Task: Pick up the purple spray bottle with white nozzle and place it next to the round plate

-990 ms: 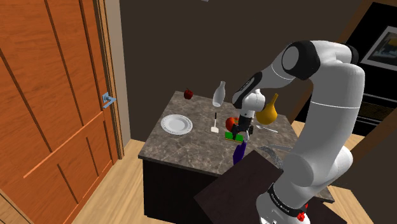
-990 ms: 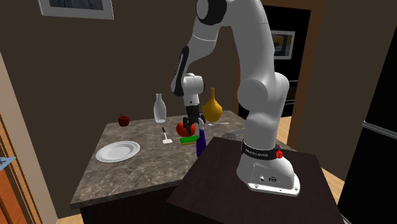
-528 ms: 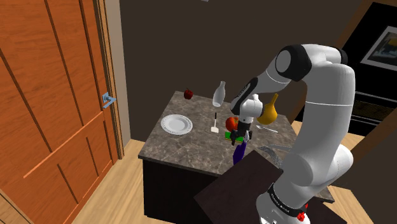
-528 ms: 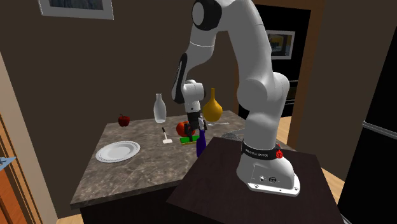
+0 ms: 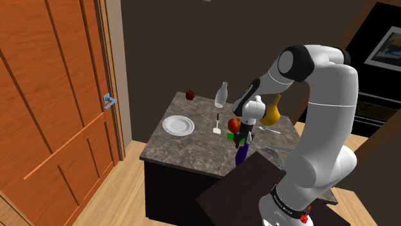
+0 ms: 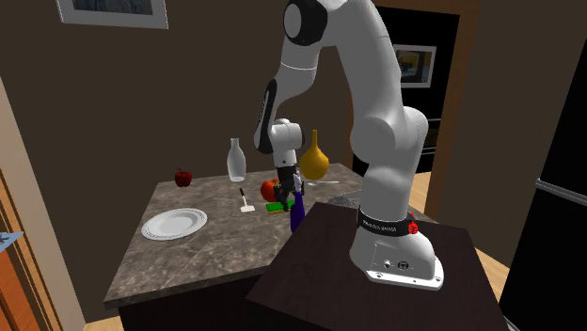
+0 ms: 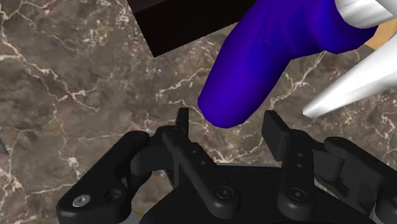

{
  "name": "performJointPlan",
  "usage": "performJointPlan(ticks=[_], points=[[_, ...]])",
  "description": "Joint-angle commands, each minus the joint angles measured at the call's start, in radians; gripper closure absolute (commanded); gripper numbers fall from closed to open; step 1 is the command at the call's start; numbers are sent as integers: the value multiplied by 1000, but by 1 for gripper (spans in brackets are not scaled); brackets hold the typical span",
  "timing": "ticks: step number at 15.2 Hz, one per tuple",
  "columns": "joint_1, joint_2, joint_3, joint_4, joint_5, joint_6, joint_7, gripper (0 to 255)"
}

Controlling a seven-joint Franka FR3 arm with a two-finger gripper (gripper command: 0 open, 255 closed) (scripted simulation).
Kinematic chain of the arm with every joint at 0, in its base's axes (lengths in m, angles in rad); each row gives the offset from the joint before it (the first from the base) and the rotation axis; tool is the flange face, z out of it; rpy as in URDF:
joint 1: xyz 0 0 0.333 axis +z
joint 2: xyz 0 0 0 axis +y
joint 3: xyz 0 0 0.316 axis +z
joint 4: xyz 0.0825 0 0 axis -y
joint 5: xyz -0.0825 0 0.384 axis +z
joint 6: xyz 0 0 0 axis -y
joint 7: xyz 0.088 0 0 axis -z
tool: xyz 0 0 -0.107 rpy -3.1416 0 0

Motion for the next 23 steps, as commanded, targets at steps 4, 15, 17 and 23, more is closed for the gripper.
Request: performJointPlan(ticks=[4, 15, 17, 23], points=[[0, 0, 0, 0, 0, 0, 0, 255], [17, -86, -25, -19, -39, -64, 29, 255], [21, -114, -33, -23, -53, -86, 39, 255], [32, -197, -51, -30, -93, -156, 68, 255]])
